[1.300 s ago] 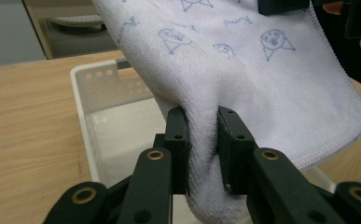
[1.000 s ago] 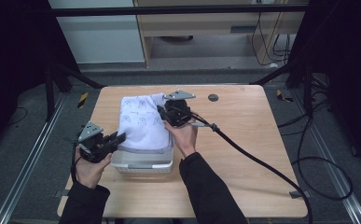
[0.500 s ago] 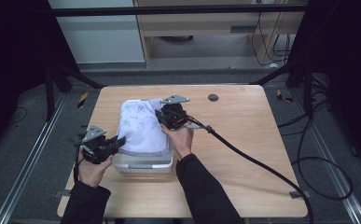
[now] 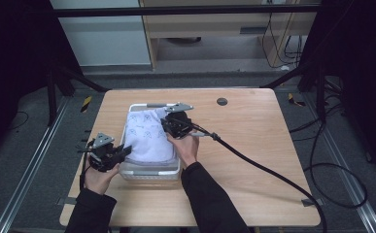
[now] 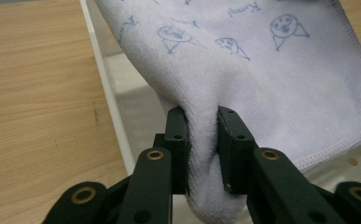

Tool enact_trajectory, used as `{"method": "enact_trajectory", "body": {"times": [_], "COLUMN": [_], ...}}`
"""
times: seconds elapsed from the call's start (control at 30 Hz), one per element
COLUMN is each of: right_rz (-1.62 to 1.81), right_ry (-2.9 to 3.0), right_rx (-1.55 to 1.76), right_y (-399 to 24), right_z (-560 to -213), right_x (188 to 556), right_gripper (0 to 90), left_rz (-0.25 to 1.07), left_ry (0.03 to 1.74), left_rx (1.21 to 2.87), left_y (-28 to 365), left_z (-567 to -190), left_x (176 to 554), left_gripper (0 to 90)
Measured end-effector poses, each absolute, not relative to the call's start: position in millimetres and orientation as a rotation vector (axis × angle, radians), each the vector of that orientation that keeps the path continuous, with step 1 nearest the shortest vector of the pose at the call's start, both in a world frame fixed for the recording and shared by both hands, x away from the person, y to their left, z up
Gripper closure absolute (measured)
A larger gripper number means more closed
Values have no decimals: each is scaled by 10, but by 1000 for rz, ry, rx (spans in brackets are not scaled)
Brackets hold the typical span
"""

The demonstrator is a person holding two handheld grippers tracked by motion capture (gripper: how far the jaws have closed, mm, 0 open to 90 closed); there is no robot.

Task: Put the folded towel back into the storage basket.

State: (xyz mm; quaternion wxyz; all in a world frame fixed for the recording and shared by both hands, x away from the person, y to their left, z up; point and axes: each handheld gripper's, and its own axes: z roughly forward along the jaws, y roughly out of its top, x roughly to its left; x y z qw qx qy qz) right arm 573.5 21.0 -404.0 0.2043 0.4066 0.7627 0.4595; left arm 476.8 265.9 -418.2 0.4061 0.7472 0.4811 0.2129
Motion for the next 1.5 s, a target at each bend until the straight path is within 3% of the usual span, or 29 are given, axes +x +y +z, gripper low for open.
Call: {"method": "enact_trajectory", "body": {"times": [0.5, 0.63, 0.7, 1.13, 1.3, 1.5], "right_rz": [1225, 1193, 1158, 1224, 1245, 1260], "right_ry": [2140, 2160, 2174, 2088, 2080, 2056], "right_rx": [1168, 1174, 1161, 1123, 1095, 1106], "right_y": [253, 262, 255, 18, -220, -535], "right_z": [-4239, -4292, -4343, -4163, -4031, -3922], "right_x": [5781, 5802, 5815, 5738, 5619, 5499], "right_gripper": [734, 701, 629, 500, 384, 310], "left_rz": [539, 560, 575, 571, 546, 543], "left_ry": [1243, 1263, 1279, 1251, 1226, 1203], "left_rx": [1928, 1931, 1910, 1870, 1847, 1825], "left_y": [2635, 2646, 2683, 2702, 2720, 2759], "left_z": [-4321, -4344, -4339, -4235, -4161, -4098], "left_x": [4862, 4885, 4883, 4797, 4744, 4696], "left_gripper": [738, 666, 664, 653, 622, 551]}}
